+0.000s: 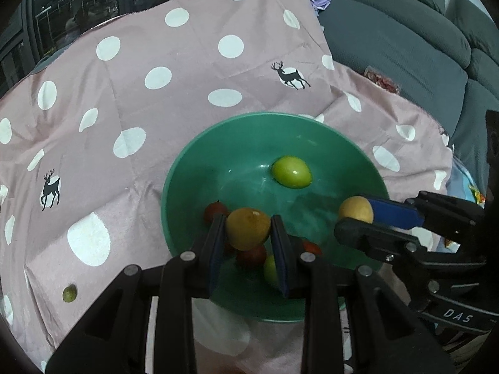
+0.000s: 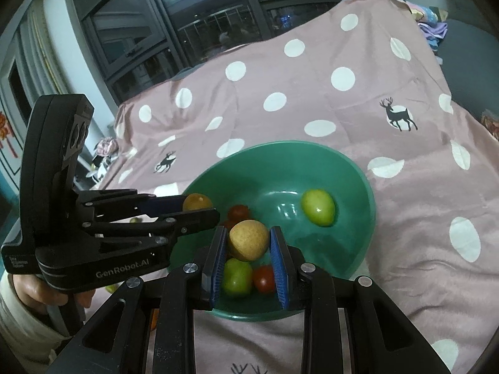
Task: Organize fruits
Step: 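Lower both yellow fruits into the green bowl and open both grippers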
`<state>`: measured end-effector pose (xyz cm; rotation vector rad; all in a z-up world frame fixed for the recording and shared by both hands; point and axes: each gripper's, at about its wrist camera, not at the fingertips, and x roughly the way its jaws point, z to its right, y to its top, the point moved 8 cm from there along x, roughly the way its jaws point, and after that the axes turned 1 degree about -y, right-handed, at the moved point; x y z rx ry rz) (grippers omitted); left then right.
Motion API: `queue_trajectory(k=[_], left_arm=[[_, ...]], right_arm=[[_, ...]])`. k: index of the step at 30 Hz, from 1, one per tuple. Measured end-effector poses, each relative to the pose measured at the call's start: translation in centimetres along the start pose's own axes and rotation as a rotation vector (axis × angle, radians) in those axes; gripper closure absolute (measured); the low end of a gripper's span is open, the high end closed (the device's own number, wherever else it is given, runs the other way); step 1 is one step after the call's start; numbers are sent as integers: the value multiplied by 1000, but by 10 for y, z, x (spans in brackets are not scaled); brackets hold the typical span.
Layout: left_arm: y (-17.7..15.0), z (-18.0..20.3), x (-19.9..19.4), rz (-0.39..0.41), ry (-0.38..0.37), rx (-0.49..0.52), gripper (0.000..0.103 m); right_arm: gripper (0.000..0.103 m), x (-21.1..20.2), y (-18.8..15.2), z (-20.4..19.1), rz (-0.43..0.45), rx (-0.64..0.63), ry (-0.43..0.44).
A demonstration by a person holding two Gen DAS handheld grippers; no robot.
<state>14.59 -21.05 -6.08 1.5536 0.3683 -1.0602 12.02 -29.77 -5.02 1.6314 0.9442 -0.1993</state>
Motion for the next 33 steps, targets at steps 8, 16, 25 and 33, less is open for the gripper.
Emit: queue_trajectory(k=[8,16,25,33], left_arm=[[1,2,7,-10,7,19,74],[-1,0,12,-27,11,11,75],[2,-5,-3,25,11,-14,40],[-5,-15,-32,91,-11,-55,29]], right_arm=[[74,2,1,5,-4,4,-15],[74,3,0,5,-21,3,-35],[71,2,-1,10,-12,21,-36],[61,-13,-3,11,8,43,-55]])
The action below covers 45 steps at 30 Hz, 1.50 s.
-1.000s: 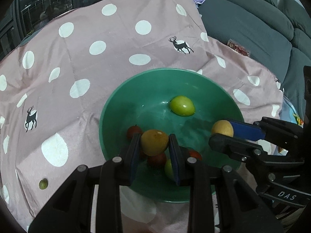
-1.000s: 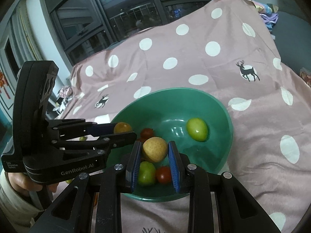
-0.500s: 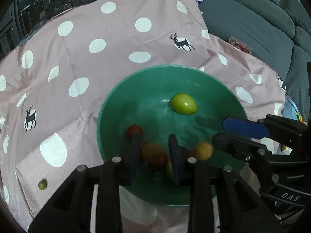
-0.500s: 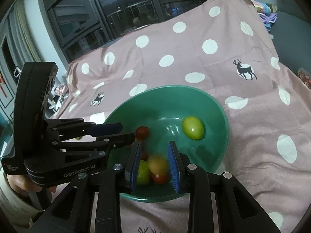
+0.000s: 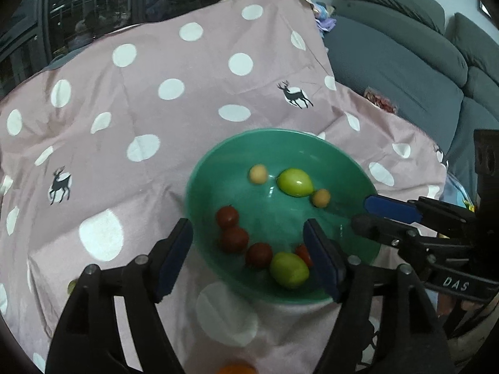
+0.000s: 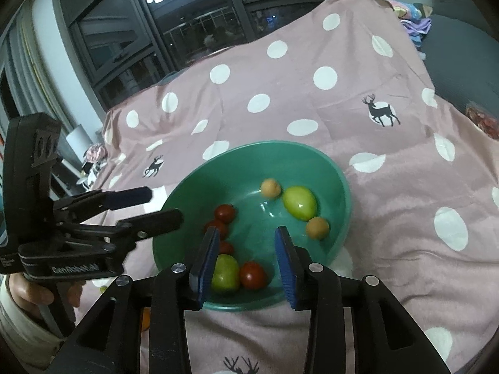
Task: Organize fruits
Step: 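Lower both yellow fruits into the green bowl and open both grippers, then withdraw both grippers from the bowl toward the small green plums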
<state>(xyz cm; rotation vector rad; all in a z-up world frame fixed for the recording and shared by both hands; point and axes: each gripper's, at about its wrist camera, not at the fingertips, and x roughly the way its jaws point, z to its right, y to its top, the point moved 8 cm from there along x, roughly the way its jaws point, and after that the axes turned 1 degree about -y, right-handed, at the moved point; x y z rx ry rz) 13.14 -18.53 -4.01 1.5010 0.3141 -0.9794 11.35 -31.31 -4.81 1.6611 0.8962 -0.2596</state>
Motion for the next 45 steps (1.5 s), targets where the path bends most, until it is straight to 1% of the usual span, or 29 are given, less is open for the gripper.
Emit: queue_trajectory(k=[2,3,6,8,11,15,17,18,21,24,28,32,34,36,38,40,41,43,45], left_arm=[[-6,-7,-8,6,12,-16,27],[-8,-11,-12,9,18,-23,26],[-20,-31,-27,20,64,-56,19],[-27,-50,-38,26,100,-87,18],[-39,-85,-54,31,163,-145,17],[-48,-134,-76,43,240,-234,14],[-49,-156,-88,61,277,-273,4],[-50,-166,-94,67,300,-289,3],[-55,-182,-108,93,318,-302,3],[-68,-191,-109,84,312,-319,3],[-90,-193,-104,52,277,-337,3],[-112,-191,-98,19,241,-344,4],[-118,-195,-98,13,234,-359,5],[-124,-199,-99,16,226,-378,8],[-127,-200,-100,22,204,-395,15],[-129,-201,-100,28,189,-400,19],[-131,-201,-99,28,185,-404,19],[-134,-203,-97,22,177,-411,19],[-136,-204,-96,19,172,-414,19]], right_arm=[[55,-2,-1,-2,-1,2,5],[54,-2,-1,-6,-2,-2,14],[54,-2,3,-27,-8,-43,57],[54,0,9,-45,-8,-75,81],[47,9,23,-76,-12,-115,119],[47,26,57,-126,7,-189,161],[47,34,72,-145,13,-198,178],[47,38,79,-155,14,-197,196],[47,44,81,-174,8,-216,220],[47,51,60,-187,-37,-252,252],[46,64,14,-189,-146,-272,268],[47,62,-18,-194,-206,-315,316],[47,60,-38,-202,-235,-364,351],[47,61,-56,-214,-281,-417,394],[47,66,-74,-226,-339,-449,447],[47,72,-90,-235,-377,-490,457],[47,76,-98,-238,-393,-514,455],[52,84,-110,-245,-436,-536,466],[62,93,-118,-249,-465,-572,448]])
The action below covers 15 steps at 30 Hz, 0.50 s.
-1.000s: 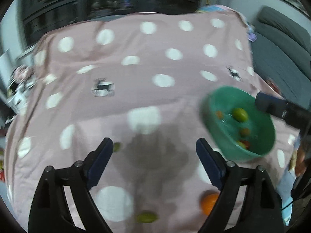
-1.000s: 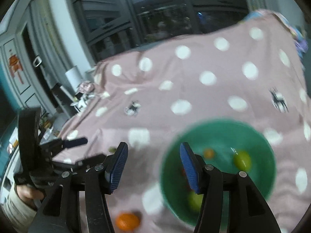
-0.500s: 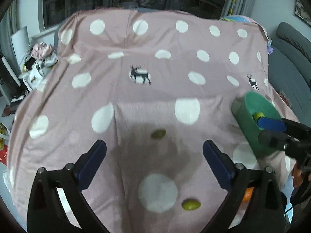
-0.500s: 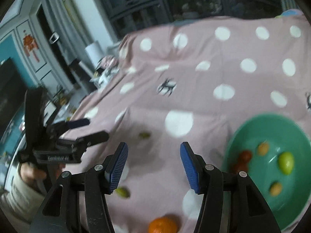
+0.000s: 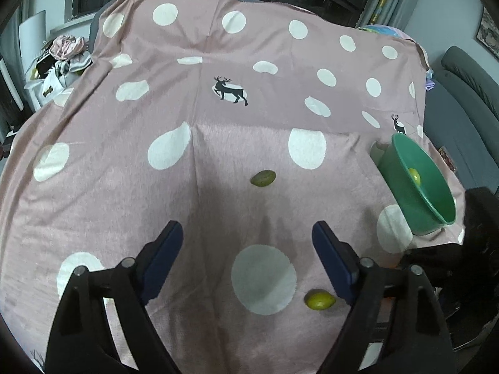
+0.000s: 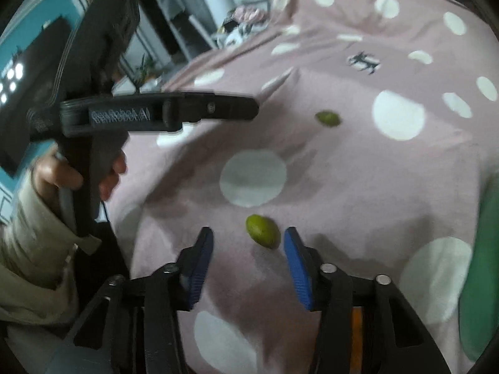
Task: Organize fruits
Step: 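Withdraw both grippers from the bowl toward the small green plums, then grasp a green plum with the right gripper while the left gripper grasps another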
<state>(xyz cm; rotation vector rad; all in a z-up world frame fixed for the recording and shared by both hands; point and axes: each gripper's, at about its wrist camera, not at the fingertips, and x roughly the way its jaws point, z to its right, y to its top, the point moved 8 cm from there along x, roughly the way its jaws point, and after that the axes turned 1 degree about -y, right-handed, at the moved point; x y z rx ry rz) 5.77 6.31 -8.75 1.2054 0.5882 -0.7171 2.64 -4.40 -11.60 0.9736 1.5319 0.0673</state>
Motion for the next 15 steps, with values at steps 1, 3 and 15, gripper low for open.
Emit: queue_trajectory(k=[1,3,15], left_arm=[[0,-1,0,0,-2,0,19],[0,-2,1,-1,-7,4,19],[12,8,26,-35,-17,95,19]], right_arm=[[63,6,0,-1,-20,-20,-9],[67,13,0,-1,-42,-43,-12],[83,27,0,6,-74,-102,-89]])
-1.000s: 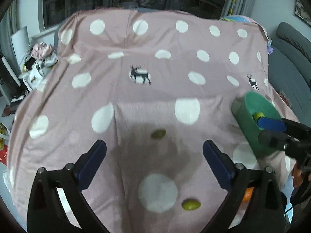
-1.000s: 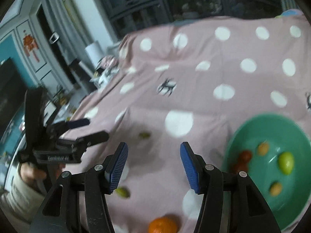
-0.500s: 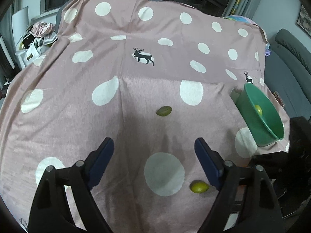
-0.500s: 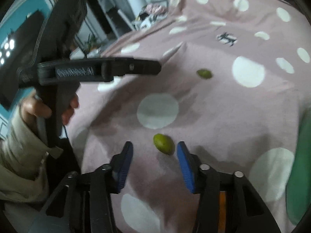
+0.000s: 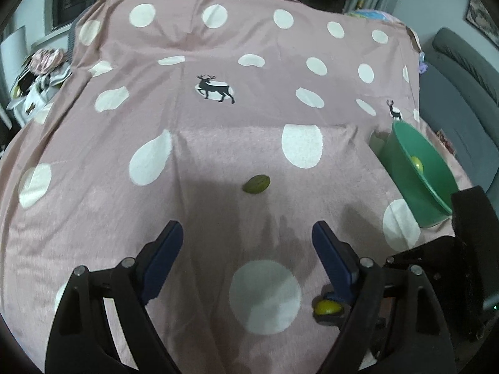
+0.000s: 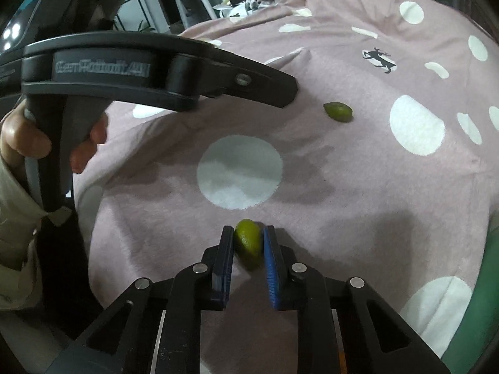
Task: Organize fruits
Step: 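Grasp a green plum with the right gripper while the left gripper grasps another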
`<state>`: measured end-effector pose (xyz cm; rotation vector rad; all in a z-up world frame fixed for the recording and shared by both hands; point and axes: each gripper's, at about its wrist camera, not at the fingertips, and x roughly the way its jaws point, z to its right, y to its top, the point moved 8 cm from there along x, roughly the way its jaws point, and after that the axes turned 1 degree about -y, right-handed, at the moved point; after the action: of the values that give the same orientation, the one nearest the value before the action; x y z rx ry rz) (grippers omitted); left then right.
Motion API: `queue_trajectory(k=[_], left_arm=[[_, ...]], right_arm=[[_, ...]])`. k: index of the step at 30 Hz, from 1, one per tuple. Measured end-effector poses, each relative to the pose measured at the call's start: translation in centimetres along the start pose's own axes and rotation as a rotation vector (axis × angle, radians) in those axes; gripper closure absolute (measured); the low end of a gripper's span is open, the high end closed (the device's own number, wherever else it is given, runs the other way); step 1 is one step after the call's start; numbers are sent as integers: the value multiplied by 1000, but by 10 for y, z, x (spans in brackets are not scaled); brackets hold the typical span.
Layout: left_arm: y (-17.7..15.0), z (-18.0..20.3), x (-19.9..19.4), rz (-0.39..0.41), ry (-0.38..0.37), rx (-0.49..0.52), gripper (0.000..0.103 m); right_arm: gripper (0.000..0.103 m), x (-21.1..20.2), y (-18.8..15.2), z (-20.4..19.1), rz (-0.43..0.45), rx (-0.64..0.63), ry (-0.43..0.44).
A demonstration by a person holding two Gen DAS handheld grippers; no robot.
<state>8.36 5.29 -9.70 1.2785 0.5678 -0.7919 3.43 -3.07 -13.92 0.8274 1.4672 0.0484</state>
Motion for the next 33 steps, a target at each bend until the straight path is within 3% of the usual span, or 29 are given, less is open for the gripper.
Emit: queue_trajectory(k=[4,10,15,22,25,29,33], left_arm=[[13,10,21,-26,-14,51,19],[24,26,57,-96,-42,129,36],[24,19,80,-142,-34,125,46],[29,20,89,-135,-40,142,47],[26,20,89,-145,16,174,60],[25,15,86,-148,34,168,74],[25,10,85,-134,36,136,77]], right_arm=[[83,-5,-2,6,31,54,14],[83,-36,-10,18,130,152,50],[83,-55,-14,32,194,218,49],[83,-65,-23,39,219,263,52],[83,-69,-26,40,229,272,54],[83,-71,-26,43,234,280,51],[83,-72,-26,44,239,285,51]])
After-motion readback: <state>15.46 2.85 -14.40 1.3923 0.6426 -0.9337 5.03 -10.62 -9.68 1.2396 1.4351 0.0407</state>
